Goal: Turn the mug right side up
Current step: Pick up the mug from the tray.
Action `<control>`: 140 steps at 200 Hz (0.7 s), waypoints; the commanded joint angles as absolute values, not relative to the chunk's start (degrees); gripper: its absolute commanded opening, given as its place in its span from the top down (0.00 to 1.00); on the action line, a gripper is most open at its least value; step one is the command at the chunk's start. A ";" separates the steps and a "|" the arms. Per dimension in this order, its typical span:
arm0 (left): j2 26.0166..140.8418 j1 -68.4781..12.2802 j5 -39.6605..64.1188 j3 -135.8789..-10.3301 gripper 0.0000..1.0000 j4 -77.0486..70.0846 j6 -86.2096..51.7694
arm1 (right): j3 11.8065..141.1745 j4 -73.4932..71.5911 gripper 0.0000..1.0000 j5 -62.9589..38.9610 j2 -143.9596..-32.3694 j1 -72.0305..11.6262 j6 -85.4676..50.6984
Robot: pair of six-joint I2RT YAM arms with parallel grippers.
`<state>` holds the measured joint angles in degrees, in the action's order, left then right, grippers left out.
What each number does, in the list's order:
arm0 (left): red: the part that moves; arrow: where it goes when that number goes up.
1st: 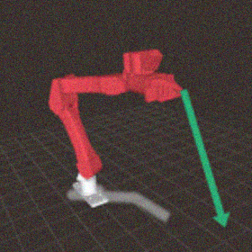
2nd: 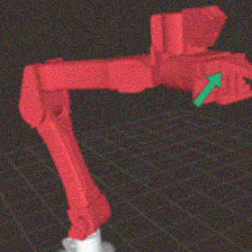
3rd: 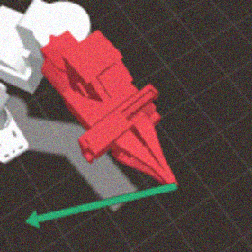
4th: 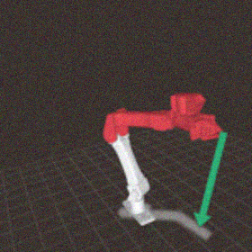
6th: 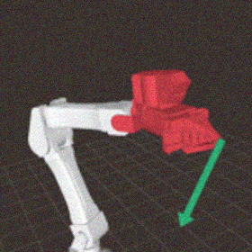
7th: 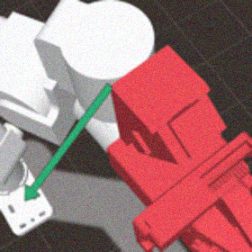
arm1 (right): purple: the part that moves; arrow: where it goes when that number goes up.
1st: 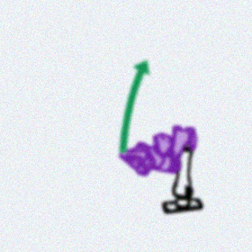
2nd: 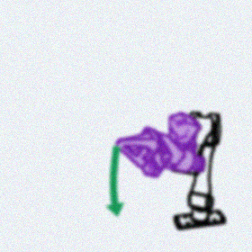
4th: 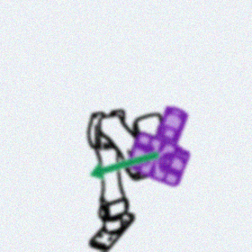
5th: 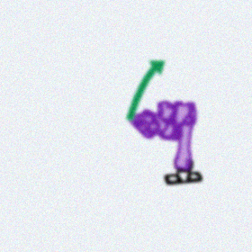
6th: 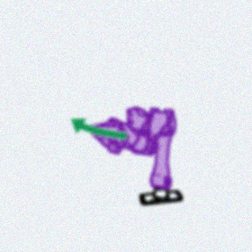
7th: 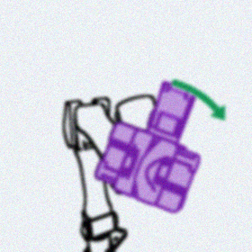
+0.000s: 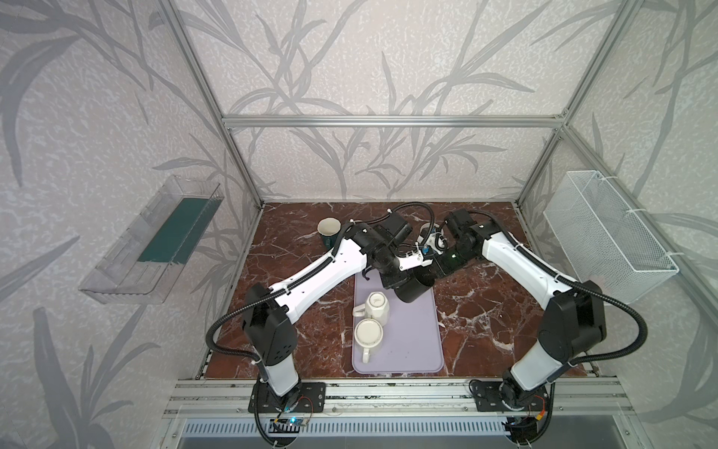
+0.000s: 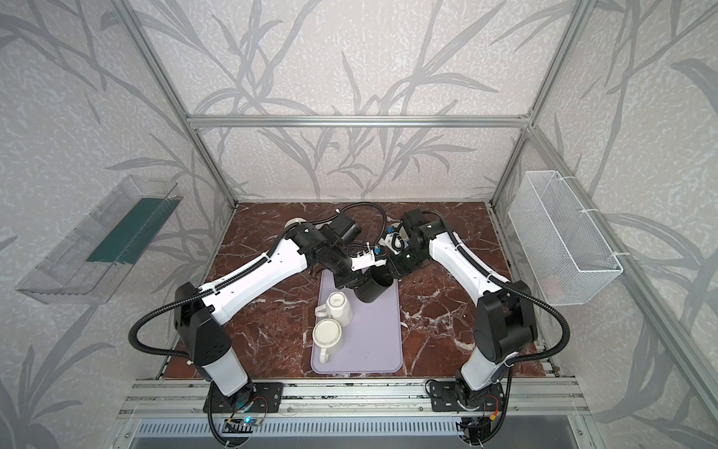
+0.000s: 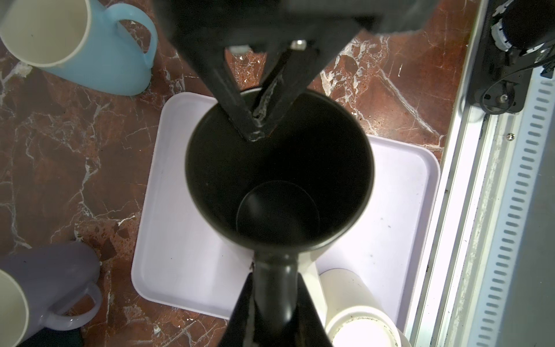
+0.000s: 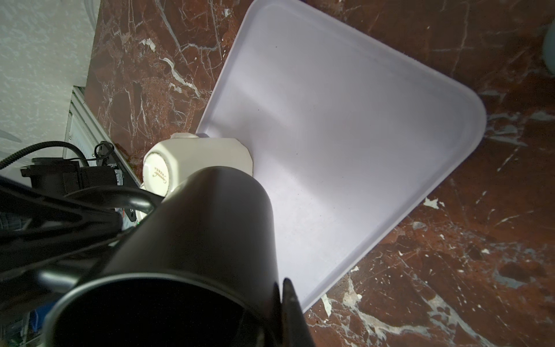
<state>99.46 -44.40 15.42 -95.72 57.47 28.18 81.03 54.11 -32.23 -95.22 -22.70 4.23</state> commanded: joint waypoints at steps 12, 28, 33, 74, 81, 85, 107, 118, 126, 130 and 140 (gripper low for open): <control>95.45 -44.13 3.39 -89.62 1.00 45.73 21.91 | 82.19 51.70 0.76 -36.36 -92.64 -21.78 1.34; 93.29 -43.93 0.64 -85.85 1.00 40.23 19.12 | 81.72 49.84 0.73 -36.74 -91.05 -20.28 -0.25; 92.59 -43.77 0.26 -84.82 1.00 38.62 18.14 | 81.58 49.35 0.72 -36.82 -90.39 -19.77 -0.75; 89.92 -43.04 -5.50 -78.45 1.00 26.52 9.52 | 78.09 43.85 0.70 -37.49 -84.04 -13.91 -5.53; 89.96 -42.90 -6.12 -78.07 1.00 25.02 8.26 | 76.98 42.78 0.70 -37.29 -82.49 -12.94 -6.30; 90.02 -42.90 -6.63 -77.86 1.00 24.20 7.66 | 76.23 41.95 0.70 -37.19 -81.61 -12.49 -6.69; 91.92 -42.72 -12.92 -78.71 1.00 20.74 3.03 | 73.00 39.68 0.68 -35.80 -76.95 -11.06 -7.91; 93.59 -42.64 -15.21 -79.76 1.00 19.93 0.53 | 72.34 39.72 0.68 -35.53 -75.23 -10.65 -7.91; 94.73 -42.70 -16.66 -80.47 1.00 19.31 -0.75 | 71.78 39.90 0.68 -35.27 -74.15 -10.55 -7.99; 95.42 -42.59 -17.64 -80.90 1.00 19.11 -1.71 | 71.50 39.94 0.68 -35.12 -73.62 -10.46 -8.05; 96.91 -42.56 -19.38 -81.71 1.00 18.24 -3.50 | 70.83 40.19 0.68 -34.82 -72.32 -10.46 -8.10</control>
